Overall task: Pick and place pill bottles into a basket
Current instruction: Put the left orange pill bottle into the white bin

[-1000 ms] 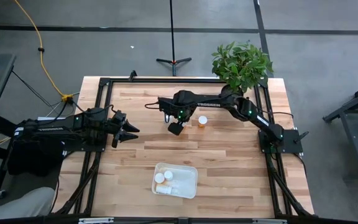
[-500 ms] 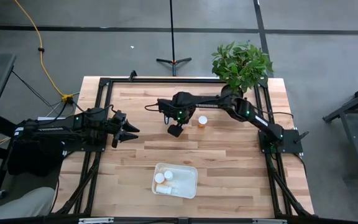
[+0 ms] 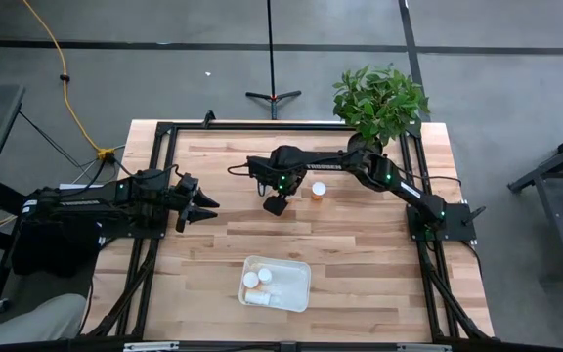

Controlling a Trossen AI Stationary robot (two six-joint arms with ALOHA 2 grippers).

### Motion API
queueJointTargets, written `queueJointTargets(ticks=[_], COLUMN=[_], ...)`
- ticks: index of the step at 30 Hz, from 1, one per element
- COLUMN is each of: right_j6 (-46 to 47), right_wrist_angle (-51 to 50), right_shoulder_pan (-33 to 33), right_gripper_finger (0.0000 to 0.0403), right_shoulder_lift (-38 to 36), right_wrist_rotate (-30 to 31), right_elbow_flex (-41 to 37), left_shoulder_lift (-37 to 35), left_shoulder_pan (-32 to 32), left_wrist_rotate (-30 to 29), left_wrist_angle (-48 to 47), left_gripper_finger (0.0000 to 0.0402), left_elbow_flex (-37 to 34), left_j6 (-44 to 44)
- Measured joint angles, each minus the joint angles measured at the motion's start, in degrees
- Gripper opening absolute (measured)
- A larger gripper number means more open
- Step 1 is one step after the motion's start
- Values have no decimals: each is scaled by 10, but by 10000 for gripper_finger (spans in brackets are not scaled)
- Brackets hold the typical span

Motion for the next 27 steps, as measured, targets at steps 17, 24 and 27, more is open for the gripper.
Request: queueJointTargets(ticks=[17,24,27], right_j6=[-9,-9,-9], right_wrist_angle=[0,0,0], right_shoulder_pan=[0,1,1], right_gripper_finger=[169,174,170], right_shoulder_lift=[0,0,0], right_wrist_rotate=[0,-2,-4], right_elbow_flex=[0,0,0], left_shoulder_lift=[0,0,0], left_shoulder_pan=[0,0,0], left_wrist_rotate=[0,2,2], left_wrist_angle=[0,0,0], left_gripper_finger=[216,216,216], left_elbow_flex=[0,0,0], left_j6=[0,0,0])
